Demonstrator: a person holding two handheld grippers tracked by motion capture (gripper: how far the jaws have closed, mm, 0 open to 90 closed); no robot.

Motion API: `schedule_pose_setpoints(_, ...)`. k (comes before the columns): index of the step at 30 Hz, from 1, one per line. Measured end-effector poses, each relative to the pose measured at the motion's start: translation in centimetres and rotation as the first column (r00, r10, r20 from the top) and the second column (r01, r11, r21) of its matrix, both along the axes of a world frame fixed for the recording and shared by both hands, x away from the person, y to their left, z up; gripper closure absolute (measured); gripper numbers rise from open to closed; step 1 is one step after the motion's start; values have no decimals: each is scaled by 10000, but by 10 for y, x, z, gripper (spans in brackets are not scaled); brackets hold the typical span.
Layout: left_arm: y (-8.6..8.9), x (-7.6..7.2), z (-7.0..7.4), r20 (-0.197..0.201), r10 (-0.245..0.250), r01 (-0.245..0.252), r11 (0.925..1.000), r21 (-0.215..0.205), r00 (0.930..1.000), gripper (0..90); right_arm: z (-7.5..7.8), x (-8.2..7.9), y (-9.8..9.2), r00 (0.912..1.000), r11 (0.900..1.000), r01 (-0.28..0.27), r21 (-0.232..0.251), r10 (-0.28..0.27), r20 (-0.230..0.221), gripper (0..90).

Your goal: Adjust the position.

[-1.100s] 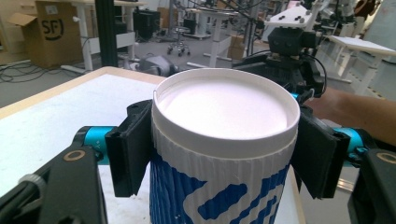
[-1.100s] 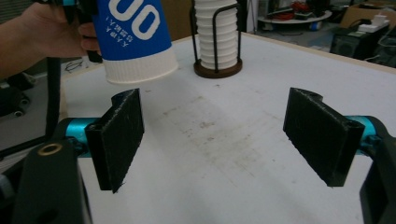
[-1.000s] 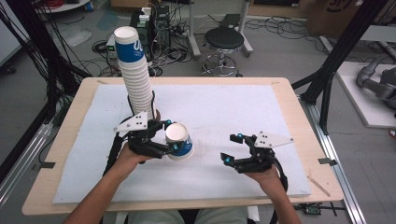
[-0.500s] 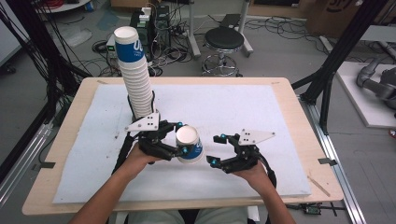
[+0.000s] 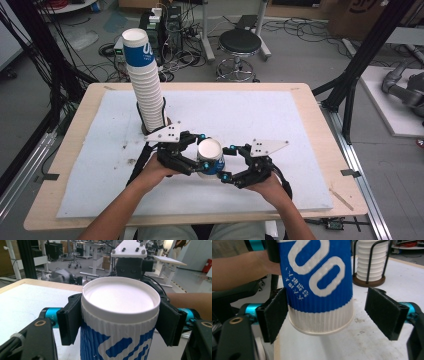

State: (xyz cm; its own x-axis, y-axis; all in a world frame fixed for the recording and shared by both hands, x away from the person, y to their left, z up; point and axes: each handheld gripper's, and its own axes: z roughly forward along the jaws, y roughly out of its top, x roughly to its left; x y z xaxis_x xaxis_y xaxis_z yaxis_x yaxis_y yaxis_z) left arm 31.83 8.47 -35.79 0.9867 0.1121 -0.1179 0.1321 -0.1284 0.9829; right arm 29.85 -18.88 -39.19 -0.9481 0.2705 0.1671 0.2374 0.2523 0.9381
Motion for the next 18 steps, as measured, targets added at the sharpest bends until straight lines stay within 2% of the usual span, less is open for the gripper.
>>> schedule_pose_setpoints(7,0,0,1,-10,-97,96,9996,-253,10000,291,-1,1,8,9996,9997,-249,-16,249,115,188)
schedule_pose_setpoints(18,-2,0,2,-22,-232,230,9983,-544,9997,291,-1,0,8,9989,9992,-404,32,403,223,188)
